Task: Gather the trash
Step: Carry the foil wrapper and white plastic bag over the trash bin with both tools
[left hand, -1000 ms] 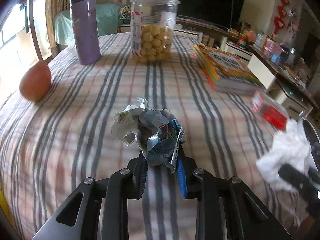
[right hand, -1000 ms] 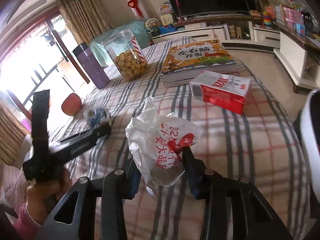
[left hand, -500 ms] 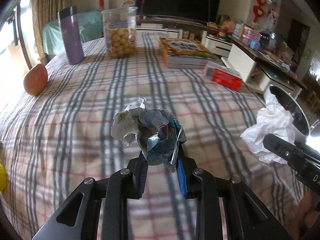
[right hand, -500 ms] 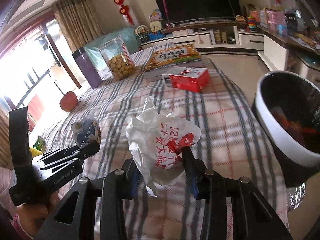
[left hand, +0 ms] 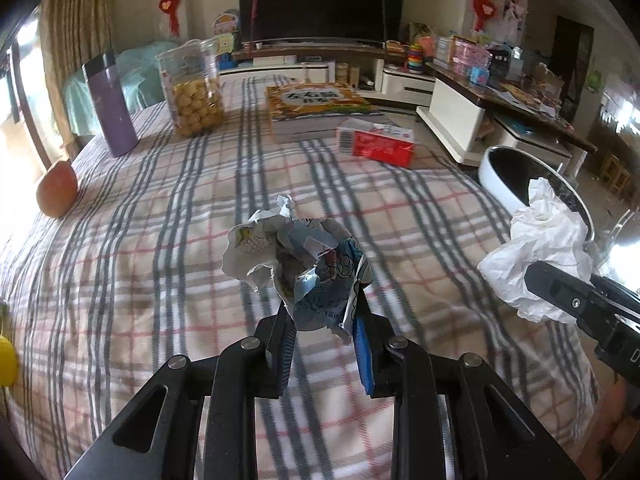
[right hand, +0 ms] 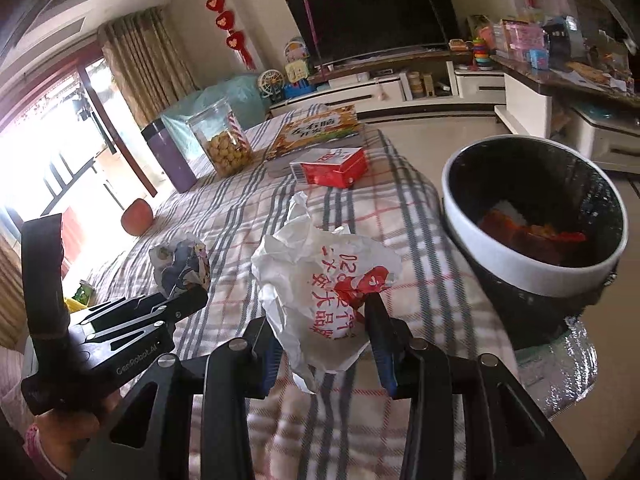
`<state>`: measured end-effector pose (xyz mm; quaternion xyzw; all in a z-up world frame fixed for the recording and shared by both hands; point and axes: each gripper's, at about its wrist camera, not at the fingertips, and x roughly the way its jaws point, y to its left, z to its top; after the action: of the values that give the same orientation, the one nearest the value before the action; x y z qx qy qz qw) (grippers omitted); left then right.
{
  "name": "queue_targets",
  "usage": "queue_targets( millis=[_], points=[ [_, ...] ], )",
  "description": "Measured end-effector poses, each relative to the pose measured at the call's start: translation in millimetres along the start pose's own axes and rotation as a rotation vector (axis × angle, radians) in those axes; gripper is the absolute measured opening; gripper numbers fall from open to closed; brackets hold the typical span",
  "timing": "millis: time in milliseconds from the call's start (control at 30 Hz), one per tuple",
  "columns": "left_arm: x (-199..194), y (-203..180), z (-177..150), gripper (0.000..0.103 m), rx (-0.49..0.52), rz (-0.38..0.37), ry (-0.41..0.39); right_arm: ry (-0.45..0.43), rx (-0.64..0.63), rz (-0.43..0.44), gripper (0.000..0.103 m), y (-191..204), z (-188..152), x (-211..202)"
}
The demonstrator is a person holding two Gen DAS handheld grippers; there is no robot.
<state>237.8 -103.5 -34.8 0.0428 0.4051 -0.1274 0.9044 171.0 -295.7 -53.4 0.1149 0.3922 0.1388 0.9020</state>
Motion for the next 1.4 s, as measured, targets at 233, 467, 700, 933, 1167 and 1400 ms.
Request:
queue_targets(
  millis=[233, 467, 700, 933, 1167, 1400],
  points=[
    [-7.1, -15.2, 0.5, 0.025, 0.032, -0.014, -0.006, -0.018, 0.013, -0.014, 0.039, -10.4, -3.8, -13.6],
    [-9.2, -27.5, 1.8, 0.025, 0.058, -0.02, -0.004, -0.035, 0.022, -0.024, 0.039, -19.1, -6.1, -24.6],
    [-9.1, -40.2, 6.2, 0.025, 0.08, -0.029, -0.002, -0.053, 0.041, -0.033, 0.039, -29.1, -4.1, -32.5],
    [-4.2, -53.3, 10.1, 0.025, 0.101, -0.039, 0.005, -0.061, 0.056, -0.049, 0.039, -40.7, -5.1, -40.8],
    [1.3, -69.1, 16.6, 0.025, 0.123, -0.054, 0.013, -0.07, 0.075, -0.063, 0.039, -55.4, -0.8, -47.8],
    [7.0, -83.0, 24.7, 0.025, 0.138, -0.072, 0.014, -0.073, 0.09, -0.075, 0.039, -69.2, 4.2, -52.5]
  ],
)
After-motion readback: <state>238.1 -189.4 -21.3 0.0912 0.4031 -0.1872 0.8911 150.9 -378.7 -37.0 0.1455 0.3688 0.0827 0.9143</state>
